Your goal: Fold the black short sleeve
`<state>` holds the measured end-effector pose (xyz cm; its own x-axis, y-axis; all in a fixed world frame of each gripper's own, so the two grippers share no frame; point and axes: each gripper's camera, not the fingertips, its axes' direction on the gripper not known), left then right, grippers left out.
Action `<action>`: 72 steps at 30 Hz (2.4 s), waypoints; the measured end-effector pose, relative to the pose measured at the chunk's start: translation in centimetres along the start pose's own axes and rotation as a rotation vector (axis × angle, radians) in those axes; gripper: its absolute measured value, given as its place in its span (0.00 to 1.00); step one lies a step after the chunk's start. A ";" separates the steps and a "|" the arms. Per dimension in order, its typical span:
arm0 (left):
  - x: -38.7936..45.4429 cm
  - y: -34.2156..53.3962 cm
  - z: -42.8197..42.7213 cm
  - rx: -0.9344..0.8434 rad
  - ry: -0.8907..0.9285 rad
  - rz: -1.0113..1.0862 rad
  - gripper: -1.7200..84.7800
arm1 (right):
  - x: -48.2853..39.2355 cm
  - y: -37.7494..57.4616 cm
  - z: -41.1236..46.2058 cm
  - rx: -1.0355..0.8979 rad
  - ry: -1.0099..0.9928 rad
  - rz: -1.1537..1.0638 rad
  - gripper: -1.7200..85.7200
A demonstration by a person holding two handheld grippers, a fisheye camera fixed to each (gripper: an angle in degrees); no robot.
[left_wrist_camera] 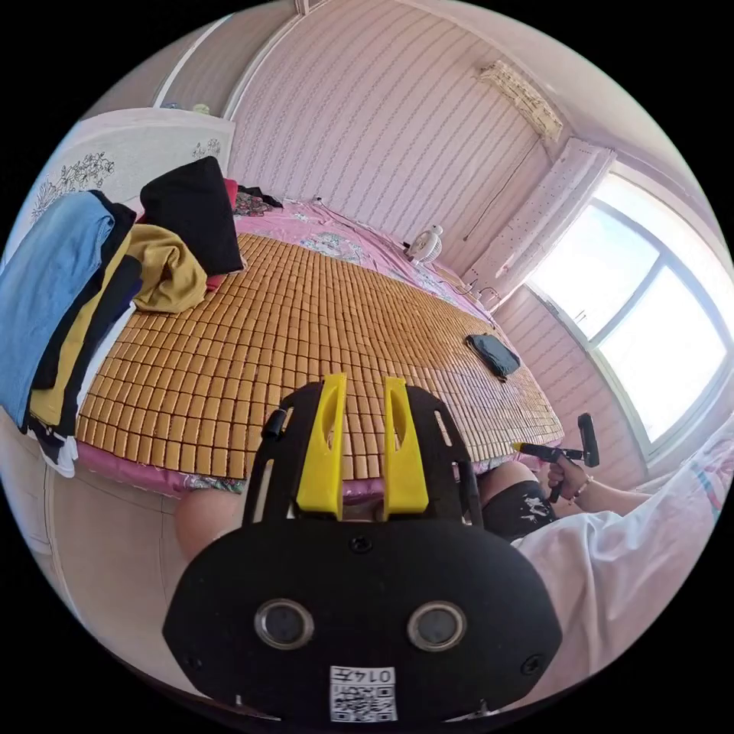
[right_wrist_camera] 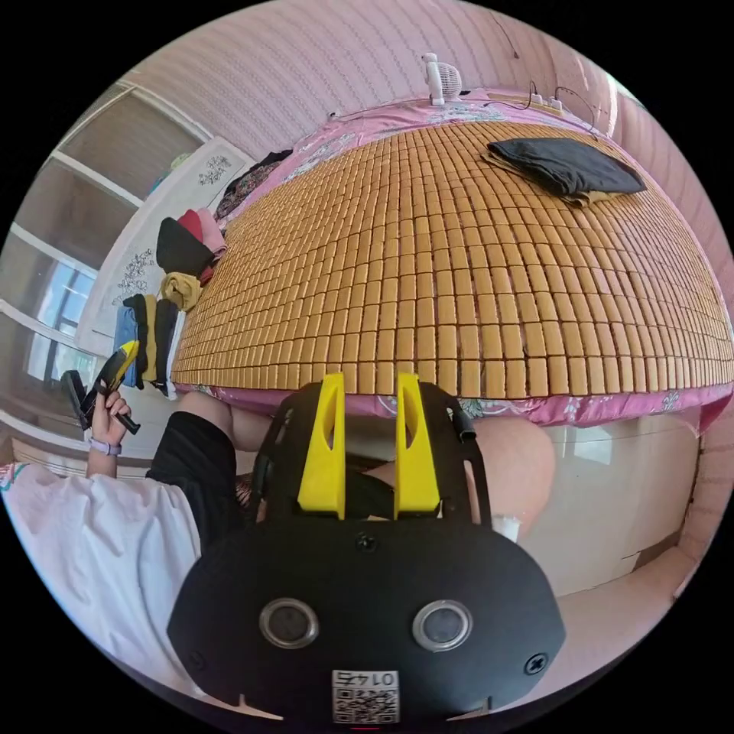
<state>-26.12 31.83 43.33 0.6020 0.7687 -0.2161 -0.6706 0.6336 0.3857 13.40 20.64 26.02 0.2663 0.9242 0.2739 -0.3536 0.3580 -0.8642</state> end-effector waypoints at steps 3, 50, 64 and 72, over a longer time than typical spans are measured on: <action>1.4 0.1 0.0 -0.015 -0.008 0.040 0.11 | 0.0 1.1 0.9 -0.019 -0.032 -0.011 0.13; 42.1 -31.5 64.3 -0.553 0.106 0.695 0.13 | 26.9 -13.9 7.0 0.239 0.318 0.106 0.05; 40.8 -38.0 43.6 -0.250 0.415 0.927 0.01 | 18.0 -8.5 -7.5 0.692 -0.016 -0.149 0.03; 21.2 -19.1 27.2 -0.523 0.298 0.543 0.01 | 17.4 3.4 8.2 0.204 -0.366 0.109 0.05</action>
<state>11.21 33.62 55.79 0.0431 0.9251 -0.3773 -0.9963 0.0678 0.0525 9.49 39.06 31.30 -0.1052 0.9311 0.3494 -0.5417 0.2410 -0.8053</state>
